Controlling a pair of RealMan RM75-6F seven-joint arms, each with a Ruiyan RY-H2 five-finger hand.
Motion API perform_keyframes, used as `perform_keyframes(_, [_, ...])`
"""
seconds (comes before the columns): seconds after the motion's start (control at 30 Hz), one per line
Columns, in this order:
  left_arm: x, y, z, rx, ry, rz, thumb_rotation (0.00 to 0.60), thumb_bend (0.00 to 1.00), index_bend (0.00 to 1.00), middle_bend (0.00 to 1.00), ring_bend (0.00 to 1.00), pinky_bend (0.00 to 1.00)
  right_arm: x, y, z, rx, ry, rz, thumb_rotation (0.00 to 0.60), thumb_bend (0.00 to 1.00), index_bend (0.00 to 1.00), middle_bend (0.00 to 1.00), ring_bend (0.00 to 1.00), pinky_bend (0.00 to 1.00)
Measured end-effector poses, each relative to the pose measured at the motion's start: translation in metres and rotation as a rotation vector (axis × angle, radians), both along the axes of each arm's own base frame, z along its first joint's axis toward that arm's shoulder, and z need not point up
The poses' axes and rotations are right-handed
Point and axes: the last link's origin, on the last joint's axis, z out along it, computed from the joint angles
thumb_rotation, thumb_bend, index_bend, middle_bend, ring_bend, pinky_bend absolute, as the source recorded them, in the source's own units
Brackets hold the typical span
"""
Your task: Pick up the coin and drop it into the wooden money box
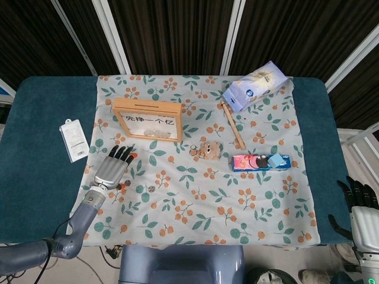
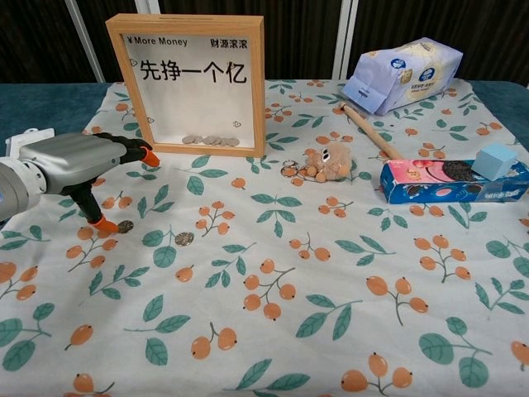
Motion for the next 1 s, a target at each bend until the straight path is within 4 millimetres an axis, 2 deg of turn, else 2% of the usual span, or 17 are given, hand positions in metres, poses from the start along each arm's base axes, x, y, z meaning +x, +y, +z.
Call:
perform_keyframes(0.67, [0.0025, -0.0019, -0.0087, -0.02, 0.007, -0.006, 0.6, 0.06, 0.14, 0.0, 0.0, 0.0, 0.0004, -0.0006, -0.0007, 0.011, -0.001, -0.014, 0.6, 0.37, 0.13, 0.05, 0.02, 0.0])
perform_keyframes(1.0, [0.0015, -0.0032, -0.0089, -0.023, 0.03, -0.032, 0.6, 0.07, 0.39, 0.0, 0.0, 0.0, 0.0009, -0.0016, -0.0007, 0.012, 0.001, -0.015, 0.6, 0.37, 0.13, 0.05, 0.02, 0.0])
